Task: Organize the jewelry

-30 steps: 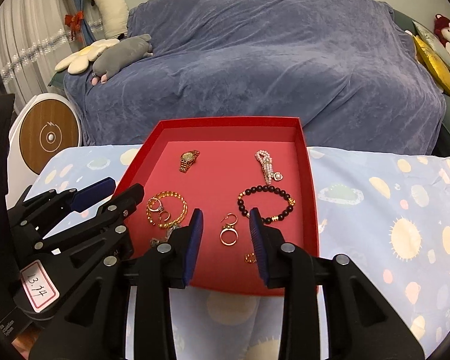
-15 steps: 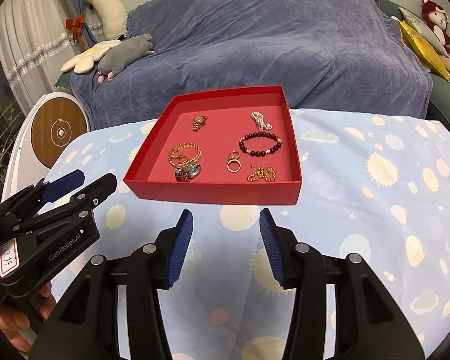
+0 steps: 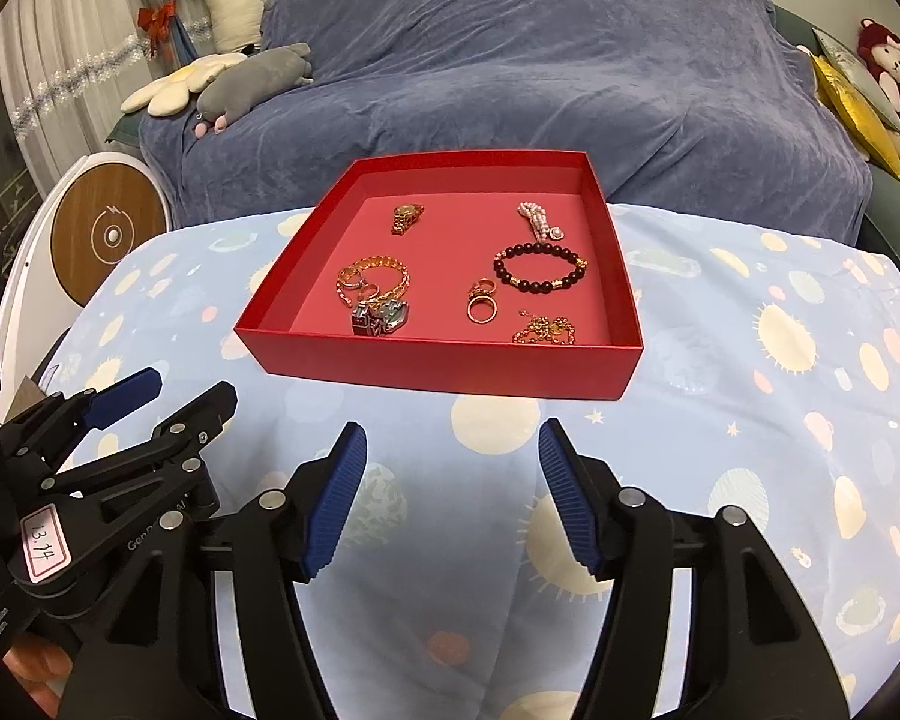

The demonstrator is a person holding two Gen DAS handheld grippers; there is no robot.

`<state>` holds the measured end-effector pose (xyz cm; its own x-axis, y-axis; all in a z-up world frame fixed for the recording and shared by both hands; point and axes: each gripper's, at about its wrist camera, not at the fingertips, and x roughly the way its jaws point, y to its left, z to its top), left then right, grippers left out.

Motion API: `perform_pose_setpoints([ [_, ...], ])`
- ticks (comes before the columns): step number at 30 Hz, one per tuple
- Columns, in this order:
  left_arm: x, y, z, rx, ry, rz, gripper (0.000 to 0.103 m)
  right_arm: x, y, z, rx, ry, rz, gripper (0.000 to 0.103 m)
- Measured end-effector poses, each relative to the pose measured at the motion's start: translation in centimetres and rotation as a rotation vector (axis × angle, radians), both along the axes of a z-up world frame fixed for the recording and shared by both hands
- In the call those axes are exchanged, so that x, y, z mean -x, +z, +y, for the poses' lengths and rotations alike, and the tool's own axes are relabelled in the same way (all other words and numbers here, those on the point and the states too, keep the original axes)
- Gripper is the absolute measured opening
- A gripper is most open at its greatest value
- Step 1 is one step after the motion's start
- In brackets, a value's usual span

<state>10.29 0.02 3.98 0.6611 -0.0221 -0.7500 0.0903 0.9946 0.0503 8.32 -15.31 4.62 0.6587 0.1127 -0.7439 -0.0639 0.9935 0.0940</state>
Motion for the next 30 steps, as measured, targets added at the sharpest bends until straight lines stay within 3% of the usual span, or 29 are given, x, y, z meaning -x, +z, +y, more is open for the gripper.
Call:
perform_pose_setpoints([
  [4,0.39,0.38,-0.24,0.000,-0.003,-0.016,0.069,0.47,0.29,0.36,0.010,0.003,-0.020,0.065],
  [30,0.90,0.87,-0.55,0.003,0.004,-0.024,0.070,0.91,0.90,-0.09,0.020,-0.036,-0.041,0.070],
])
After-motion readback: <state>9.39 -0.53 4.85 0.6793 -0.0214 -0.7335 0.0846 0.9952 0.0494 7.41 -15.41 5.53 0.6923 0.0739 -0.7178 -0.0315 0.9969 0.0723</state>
